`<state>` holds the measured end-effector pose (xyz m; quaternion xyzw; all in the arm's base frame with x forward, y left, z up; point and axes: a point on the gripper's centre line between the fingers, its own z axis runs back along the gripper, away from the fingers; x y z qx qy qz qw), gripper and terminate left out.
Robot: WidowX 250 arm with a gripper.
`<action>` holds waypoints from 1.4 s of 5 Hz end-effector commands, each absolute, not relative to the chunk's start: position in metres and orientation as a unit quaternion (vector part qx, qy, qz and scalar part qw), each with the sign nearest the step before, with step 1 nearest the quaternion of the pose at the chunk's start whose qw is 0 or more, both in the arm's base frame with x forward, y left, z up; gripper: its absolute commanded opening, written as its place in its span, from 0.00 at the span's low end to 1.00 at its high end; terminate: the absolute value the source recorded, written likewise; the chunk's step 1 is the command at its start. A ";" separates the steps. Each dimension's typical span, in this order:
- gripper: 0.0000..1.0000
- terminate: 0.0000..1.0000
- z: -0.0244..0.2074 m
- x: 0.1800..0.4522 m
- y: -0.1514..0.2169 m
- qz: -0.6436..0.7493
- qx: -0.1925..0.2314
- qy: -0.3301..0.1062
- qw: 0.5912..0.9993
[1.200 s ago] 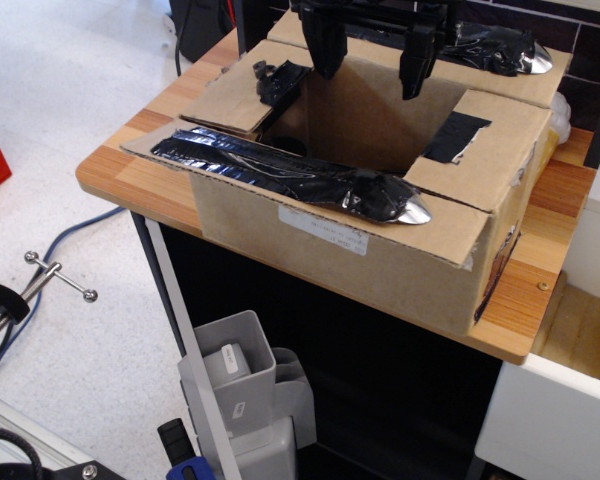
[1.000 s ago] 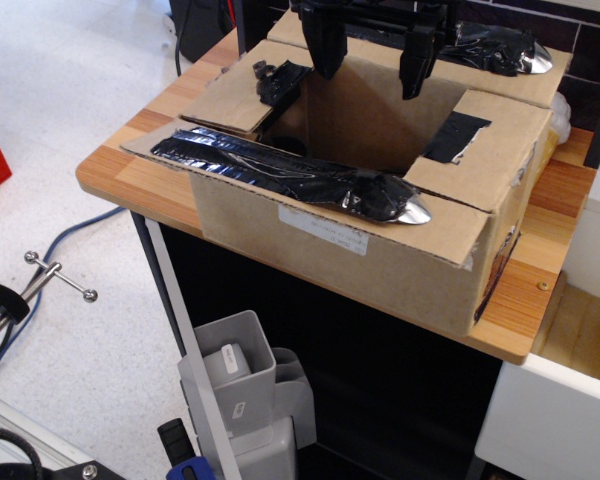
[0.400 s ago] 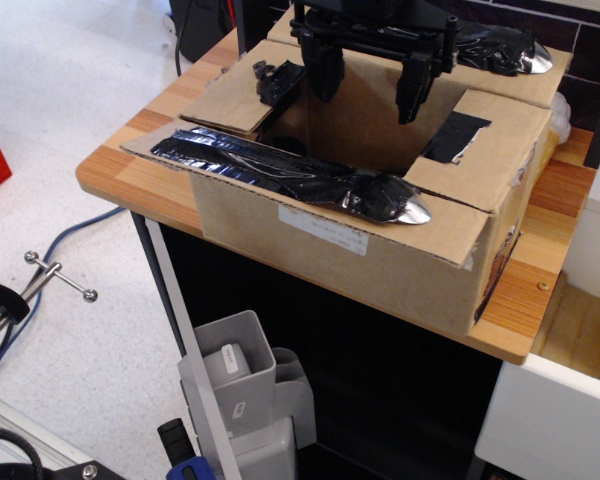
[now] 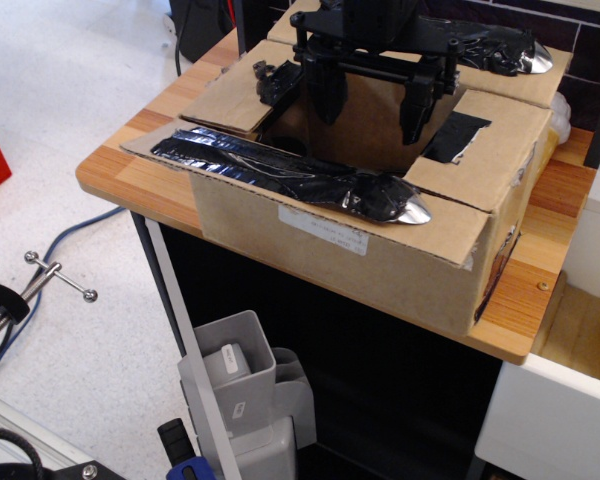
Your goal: Open small4fbox flaps
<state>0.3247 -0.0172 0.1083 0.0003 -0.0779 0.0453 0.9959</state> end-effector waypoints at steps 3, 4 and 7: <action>1.00 0.00 0.118 0.337 0.011 0.024 0.069 -0.093 0.993; 1.00 0.00 0.124 0.339 0.022 0.017 0.092 -0.093 0.991; 1.00 0.00 0.146 0.339 0.047 -0.004 0.157 -0.079 0.984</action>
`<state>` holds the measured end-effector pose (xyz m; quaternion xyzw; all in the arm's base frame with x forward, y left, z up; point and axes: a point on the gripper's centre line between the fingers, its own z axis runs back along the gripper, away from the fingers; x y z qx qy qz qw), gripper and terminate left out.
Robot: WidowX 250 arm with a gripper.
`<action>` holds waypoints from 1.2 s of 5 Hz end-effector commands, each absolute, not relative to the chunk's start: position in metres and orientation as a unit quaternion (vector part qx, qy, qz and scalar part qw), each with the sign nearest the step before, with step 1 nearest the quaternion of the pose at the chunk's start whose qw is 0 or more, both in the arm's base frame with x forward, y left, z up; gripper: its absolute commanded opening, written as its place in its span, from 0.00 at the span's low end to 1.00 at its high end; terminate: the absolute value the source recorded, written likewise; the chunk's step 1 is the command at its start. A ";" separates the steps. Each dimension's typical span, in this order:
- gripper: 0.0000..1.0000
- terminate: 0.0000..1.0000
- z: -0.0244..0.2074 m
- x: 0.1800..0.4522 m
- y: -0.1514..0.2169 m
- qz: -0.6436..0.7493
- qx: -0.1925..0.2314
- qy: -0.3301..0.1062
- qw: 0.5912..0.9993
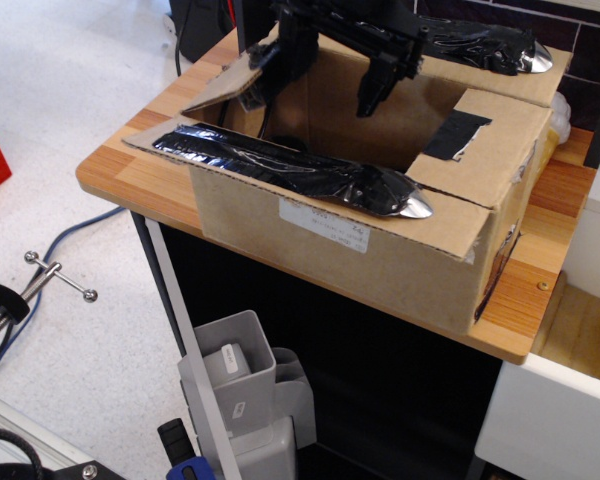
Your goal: Open small4fbox flaps
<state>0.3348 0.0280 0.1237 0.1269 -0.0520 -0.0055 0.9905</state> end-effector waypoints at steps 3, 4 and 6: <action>1.00 0.00 0.157 0.329 0.080 -0.015 0.198 -0.081 0.977; 1.00 0.00 0.161 0.328 0.088 -0.020 0.206 -0.078 0.975; 1.00 0.00 0.152 0.325 0.110 -0.020 0.189 -0.086 0.978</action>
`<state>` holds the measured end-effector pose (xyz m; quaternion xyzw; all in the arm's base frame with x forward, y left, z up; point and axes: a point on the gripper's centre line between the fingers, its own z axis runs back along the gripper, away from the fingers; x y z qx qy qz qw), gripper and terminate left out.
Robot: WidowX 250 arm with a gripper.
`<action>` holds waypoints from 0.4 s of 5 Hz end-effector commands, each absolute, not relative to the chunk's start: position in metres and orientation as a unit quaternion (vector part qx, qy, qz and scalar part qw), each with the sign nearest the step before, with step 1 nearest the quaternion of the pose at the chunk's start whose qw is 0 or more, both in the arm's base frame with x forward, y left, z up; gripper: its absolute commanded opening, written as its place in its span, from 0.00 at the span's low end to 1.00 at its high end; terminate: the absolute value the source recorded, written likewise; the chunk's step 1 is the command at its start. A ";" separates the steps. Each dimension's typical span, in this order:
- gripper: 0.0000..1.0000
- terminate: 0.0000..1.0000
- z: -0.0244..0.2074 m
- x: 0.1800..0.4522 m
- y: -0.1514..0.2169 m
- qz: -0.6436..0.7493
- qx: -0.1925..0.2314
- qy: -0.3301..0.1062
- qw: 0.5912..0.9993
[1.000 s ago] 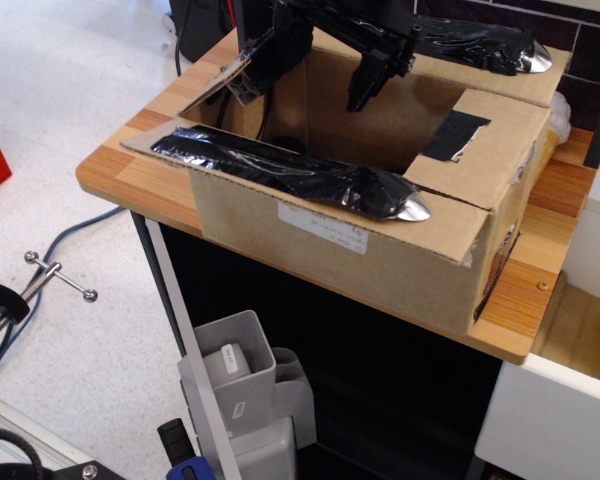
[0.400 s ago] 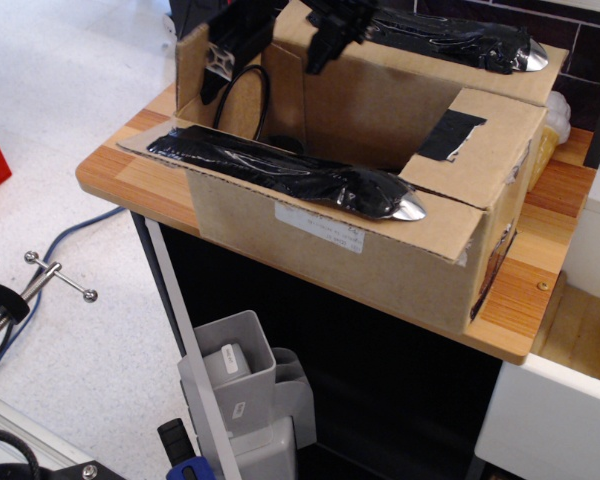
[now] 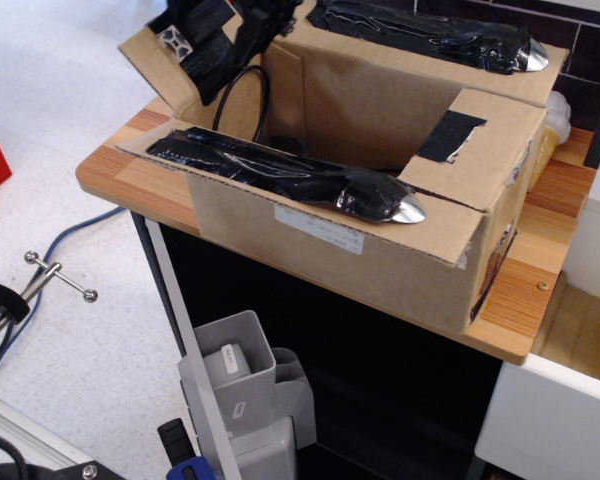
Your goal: Open small4fbox flaps
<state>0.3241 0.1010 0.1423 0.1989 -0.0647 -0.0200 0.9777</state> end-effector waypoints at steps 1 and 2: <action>1.00 0.00 0.144 0.326 0.114 -0.021 0.167 -0.091 0.982; 1.00 0.00 0.137 0.325 0.118 -0.019 0.157 -0.103 0.982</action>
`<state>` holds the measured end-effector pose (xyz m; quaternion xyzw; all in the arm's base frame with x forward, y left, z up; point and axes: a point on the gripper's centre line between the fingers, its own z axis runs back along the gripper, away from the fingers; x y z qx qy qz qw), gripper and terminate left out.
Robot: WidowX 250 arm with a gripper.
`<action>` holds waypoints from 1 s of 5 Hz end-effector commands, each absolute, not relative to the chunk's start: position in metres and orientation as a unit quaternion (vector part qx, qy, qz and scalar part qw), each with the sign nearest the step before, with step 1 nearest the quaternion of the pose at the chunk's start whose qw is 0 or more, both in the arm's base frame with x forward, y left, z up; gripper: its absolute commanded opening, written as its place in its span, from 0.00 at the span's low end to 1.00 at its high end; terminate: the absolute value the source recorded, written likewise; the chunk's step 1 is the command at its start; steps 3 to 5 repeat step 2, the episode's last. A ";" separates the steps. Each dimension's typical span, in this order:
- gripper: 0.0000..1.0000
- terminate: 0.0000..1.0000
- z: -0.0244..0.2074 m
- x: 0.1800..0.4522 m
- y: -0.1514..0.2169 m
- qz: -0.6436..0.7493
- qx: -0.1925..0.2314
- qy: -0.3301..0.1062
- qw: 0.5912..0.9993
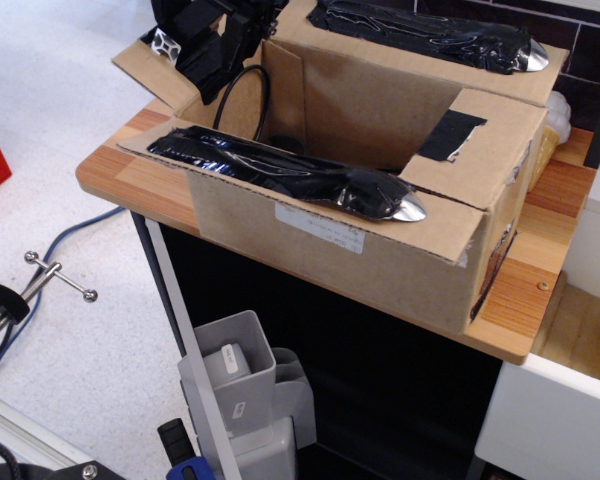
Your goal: Open small4fbox flaps
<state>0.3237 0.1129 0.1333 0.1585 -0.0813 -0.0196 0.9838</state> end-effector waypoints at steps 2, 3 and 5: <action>1.00 1.00 0.124 0.325 0.125 -0.026 0.119 -0.115 0.986; 1.00 1.00 0.124 0.325 0.125 -0.026 0.119 -0.115 0.986; 1.00 1.00 0.124 0.325 0.125 -0.026 0.119 -0.115 0.986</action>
